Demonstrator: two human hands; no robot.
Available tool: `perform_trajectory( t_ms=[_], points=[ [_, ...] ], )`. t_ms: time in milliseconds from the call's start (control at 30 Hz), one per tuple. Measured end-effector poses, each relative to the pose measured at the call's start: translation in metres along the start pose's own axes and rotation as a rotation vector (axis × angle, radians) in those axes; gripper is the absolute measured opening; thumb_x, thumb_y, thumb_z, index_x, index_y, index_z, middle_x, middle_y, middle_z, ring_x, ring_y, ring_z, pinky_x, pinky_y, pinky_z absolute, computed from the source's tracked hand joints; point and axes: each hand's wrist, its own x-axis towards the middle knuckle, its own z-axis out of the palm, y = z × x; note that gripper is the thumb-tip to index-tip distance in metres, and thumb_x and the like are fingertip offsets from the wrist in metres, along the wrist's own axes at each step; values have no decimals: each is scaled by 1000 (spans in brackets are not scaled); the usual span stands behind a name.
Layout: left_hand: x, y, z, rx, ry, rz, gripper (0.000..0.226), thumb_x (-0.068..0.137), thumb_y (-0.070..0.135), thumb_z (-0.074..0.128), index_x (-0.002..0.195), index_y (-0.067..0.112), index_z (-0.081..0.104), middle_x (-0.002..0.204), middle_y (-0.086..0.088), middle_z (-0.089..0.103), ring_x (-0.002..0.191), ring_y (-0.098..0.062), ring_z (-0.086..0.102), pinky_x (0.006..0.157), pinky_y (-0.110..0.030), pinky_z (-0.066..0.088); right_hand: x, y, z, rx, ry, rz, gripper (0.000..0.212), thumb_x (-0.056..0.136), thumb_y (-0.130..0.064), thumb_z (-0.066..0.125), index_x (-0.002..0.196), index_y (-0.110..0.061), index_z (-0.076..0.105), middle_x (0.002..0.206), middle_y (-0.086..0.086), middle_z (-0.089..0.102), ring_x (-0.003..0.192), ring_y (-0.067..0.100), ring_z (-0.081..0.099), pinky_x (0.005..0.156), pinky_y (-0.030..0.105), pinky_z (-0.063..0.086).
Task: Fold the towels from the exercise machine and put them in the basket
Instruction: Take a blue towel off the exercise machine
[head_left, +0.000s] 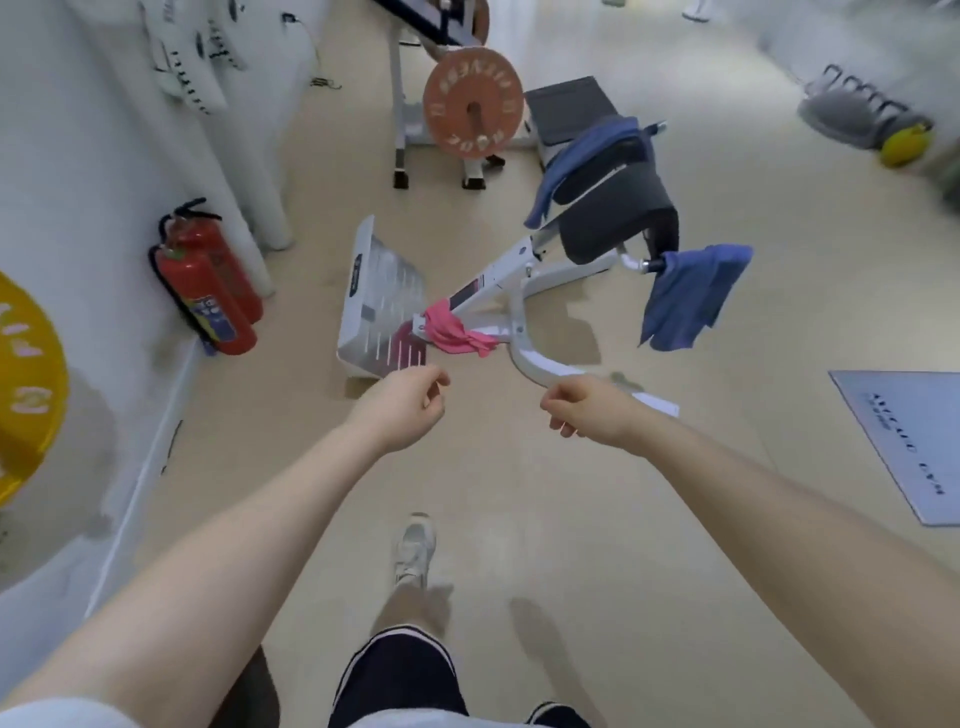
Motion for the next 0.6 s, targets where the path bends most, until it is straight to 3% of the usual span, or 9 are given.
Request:
perform_trajectory(
  t_ms=[233, 367, 467, 600],
  points=[
    [203, -1, -34, 22, -105, 134, 22, 88, 15, 44, 104, 10, 57, 91, -4, 63, 80, -25, 56, 75, -37, 49, 140, -2, -79, 182, 154, 132, 24, 93, -21, 46, 100, -3, 59, 87, 5, 64, 72, 18, 58, 68, 28, 44],
    [308, 11, -62, 60, -159, 204, 24, 91, 15, 45, 113, 12, 55, 84, 4, 56, 77, -19, 50, 69, -26, 36, 210, -13, -130, 195, 212, 161, 25, 95, -21, 44, 103, -2, 57, 89, 4, 64, 76, 19, 57, 65, 28, 44],
    [374, 26, -65, 33, -208, 222, 20, 91, 12, 41, 107, 15, 54, 76, 7, 53, 75, -23, 55, 62, -25, 39, 247, -6, -166, 224, 258, 180, 22, 95, -20, 44, 103, -5, 58, 92, 4, 64, 84, 21, 59, 74, 32, 46],
    [459, 46, -54, 7, -254, 228, 27, 91, 14, 43, 115, 12, 55, 97, -4, 62, 83, -22, 54, 73, -27, 42, 300, 23, -217, 211, 308, 237, 24, 92, -19, 46, 102, -1, 58, 94, 14, 62, 84, 24, 54, 73, 32, 41]
  ],
)
